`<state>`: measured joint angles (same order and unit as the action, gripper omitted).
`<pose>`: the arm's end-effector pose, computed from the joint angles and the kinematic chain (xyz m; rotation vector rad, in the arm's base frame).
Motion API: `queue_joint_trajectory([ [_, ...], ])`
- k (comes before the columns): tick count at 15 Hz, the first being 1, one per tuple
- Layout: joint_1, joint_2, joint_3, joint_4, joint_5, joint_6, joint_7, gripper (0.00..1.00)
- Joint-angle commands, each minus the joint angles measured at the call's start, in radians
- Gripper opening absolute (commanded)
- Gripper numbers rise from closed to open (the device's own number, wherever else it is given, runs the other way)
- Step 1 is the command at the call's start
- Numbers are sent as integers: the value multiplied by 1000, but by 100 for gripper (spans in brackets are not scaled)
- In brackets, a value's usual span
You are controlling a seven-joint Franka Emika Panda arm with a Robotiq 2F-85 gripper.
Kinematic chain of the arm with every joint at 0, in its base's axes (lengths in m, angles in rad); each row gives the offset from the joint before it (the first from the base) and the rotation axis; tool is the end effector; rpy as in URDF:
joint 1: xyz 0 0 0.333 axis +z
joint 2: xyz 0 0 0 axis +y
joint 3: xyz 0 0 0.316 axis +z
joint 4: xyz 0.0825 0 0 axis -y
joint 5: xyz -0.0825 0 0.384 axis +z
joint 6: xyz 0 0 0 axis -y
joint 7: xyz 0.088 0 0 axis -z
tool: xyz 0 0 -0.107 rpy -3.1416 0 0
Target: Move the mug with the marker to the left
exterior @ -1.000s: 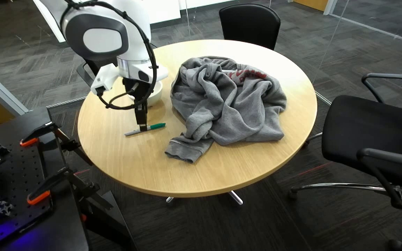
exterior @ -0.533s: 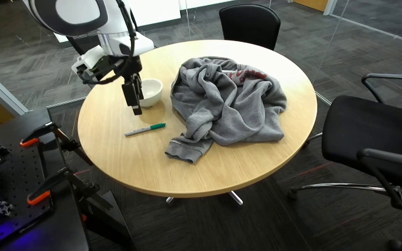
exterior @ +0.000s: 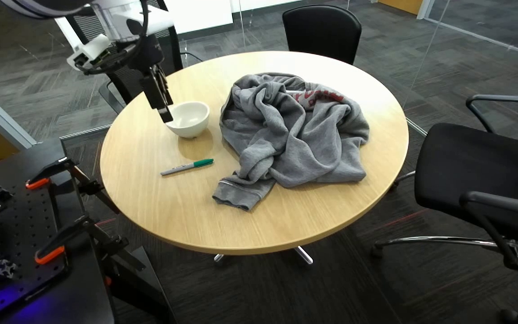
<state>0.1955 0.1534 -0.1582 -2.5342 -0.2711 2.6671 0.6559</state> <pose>0.4569 0.0229 0.2152 2.9451 -0.5576 0.0441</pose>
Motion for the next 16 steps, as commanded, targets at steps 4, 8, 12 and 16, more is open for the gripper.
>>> queue_joint_trajectory([
  [4, -4, -22, 139, 8, 26, -6, -25, 100],
  [8, -6, 7, 190, 41, 60, -4, -47, 100],
  [12, -4, 46, 221, 84, 131, -4, -87, 100],
  [16, 17, 126, 202, 164, 99, 1, -51, 100],
])
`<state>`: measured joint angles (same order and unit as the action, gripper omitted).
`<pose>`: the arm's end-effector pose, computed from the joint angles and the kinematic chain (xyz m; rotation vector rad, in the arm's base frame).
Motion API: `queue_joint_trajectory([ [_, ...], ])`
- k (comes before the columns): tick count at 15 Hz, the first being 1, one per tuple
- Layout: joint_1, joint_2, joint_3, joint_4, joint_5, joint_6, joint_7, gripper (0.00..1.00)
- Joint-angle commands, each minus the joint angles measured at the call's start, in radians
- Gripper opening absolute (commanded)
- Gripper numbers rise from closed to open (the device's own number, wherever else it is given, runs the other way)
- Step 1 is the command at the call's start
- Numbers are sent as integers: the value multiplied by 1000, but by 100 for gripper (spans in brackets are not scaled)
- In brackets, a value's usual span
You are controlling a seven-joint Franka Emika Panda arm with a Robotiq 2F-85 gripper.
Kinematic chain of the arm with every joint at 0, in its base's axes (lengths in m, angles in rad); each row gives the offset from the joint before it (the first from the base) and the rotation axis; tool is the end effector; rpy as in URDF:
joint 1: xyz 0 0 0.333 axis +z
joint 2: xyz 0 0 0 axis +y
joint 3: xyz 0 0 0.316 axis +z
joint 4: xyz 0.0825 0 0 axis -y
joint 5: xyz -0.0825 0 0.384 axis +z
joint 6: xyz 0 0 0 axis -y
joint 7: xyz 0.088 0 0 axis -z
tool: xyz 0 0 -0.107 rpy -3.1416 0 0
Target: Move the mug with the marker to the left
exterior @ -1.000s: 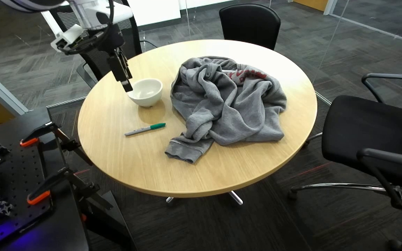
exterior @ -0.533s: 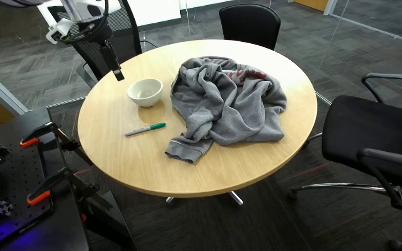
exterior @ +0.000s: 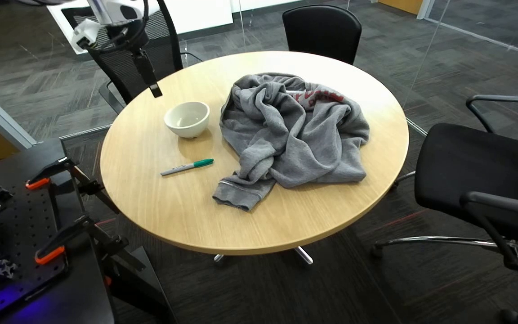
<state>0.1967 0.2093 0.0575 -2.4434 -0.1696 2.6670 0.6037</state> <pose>0.4716 0.1284 0.2190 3.0712 -0.3089 0.0645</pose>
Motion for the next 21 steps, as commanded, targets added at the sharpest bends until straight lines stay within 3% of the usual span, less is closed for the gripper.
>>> queue_joint_trajectory([
  [1, 17, 93, -16, 94, 0, 4, -9, 100],
  [7, 44, 240, -33, 230, 25, 21, -7, 100],
  [14, 138, 372, -124, 369, 9, 11, 81, 100],
  [21, 192, 436, -191, 423, 14, -4, 206, 100],
])
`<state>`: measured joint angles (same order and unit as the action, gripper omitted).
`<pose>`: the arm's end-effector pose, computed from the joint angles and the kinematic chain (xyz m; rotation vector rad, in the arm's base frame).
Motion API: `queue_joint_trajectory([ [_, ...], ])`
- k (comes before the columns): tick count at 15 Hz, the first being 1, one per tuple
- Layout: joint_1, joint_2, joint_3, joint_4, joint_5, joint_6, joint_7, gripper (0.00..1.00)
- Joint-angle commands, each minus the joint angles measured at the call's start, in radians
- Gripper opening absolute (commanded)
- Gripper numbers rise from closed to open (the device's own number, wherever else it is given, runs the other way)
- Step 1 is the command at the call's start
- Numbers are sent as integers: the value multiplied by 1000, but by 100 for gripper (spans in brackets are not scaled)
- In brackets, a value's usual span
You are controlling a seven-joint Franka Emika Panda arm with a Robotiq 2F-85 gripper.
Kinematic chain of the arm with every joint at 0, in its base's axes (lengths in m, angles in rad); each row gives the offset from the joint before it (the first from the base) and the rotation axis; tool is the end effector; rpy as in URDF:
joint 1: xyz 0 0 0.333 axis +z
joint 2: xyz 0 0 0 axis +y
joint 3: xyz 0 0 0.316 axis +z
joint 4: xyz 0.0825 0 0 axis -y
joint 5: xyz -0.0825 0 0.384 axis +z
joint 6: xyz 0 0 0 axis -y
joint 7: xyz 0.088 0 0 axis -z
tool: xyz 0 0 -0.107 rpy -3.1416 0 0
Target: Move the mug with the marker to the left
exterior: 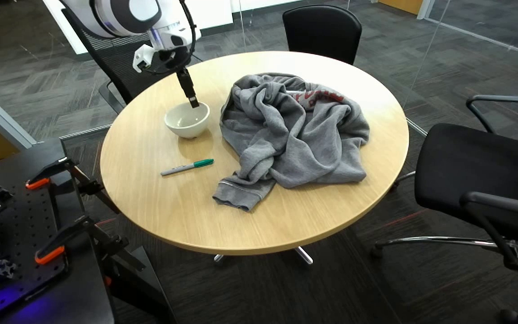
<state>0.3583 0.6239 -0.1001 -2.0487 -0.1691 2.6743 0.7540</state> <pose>0.5665 0.1540 0.1304 2.9826 -0.4903 0.1000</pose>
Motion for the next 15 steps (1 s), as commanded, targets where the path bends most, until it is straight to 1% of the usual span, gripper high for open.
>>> queue_joint_trajectory([
  [1, 32, 25, -37, 28, 14, -11, 67, 100],
  [2, 35, 27, -41, 30, 13, -12, 82, 75],
  [3, 38, 30, -45, 31, 9, -12, 88, 74],
  [4, 41, 33, -47, 32, 7, -10, 100, 68],
  [7, 45, 33, -48, 30, 5, -9, 114, 42],
  [8, 45, 31, -47, 28, 6, -9, 114, 35],
  [9, 45, 30, -46, 27, 6, -10, 114, 27],
  [11, 44, 30, -44, 26, 8, -9, 112, 13],
  [12, 44, 30, -43, 25, 7, -9, 111, 5],
  [13, 45, 29, -42, 26, 7, -9, 111, 1],
  [15, 53, 29, -45, 31, 0, -13, 113, 0],
])
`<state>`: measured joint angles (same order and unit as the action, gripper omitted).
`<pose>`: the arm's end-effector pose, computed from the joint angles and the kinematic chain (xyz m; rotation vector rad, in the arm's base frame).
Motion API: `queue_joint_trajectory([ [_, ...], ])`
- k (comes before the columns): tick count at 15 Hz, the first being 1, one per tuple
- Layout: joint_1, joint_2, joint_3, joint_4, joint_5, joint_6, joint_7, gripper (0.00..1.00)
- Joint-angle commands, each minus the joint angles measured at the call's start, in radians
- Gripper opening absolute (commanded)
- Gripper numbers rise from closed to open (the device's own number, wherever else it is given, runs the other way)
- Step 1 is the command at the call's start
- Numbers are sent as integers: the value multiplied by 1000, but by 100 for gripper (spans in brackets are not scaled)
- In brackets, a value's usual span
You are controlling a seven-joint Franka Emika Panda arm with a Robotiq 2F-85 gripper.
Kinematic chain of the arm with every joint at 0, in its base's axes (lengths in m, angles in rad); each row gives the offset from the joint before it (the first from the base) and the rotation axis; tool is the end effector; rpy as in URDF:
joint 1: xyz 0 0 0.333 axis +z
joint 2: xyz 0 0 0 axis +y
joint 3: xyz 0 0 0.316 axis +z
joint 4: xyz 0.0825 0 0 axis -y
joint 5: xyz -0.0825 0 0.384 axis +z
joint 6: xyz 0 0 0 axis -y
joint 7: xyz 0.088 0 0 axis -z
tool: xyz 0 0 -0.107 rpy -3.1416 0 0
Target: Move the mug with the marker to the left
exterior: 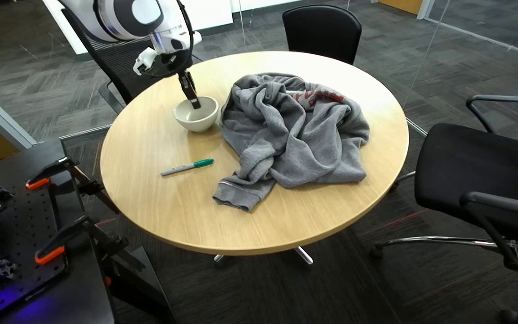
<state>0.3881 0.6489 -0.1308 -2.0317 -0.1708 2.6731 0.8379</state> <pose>0.5687 0.1538 0.1225 2.9426 -0.5988 0.1124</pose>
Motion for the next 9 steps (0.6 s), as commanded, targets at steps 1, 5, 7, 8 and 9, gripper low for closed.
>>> queue_joint_trajectory([
  [1, 24, 5, -12, 19, 2, -13, 25, 3],
  [5, 46, 13, -11, 34, -8, -22, 26, 3],
  [7, 60, 18, -10, 43, -12, -29, 25, 3],
  [8, 69, 21, -10, 48, -15, -34, 27, 3],
  [9, 77, 24, -10, 54, -17, -38, 27, 3],
])
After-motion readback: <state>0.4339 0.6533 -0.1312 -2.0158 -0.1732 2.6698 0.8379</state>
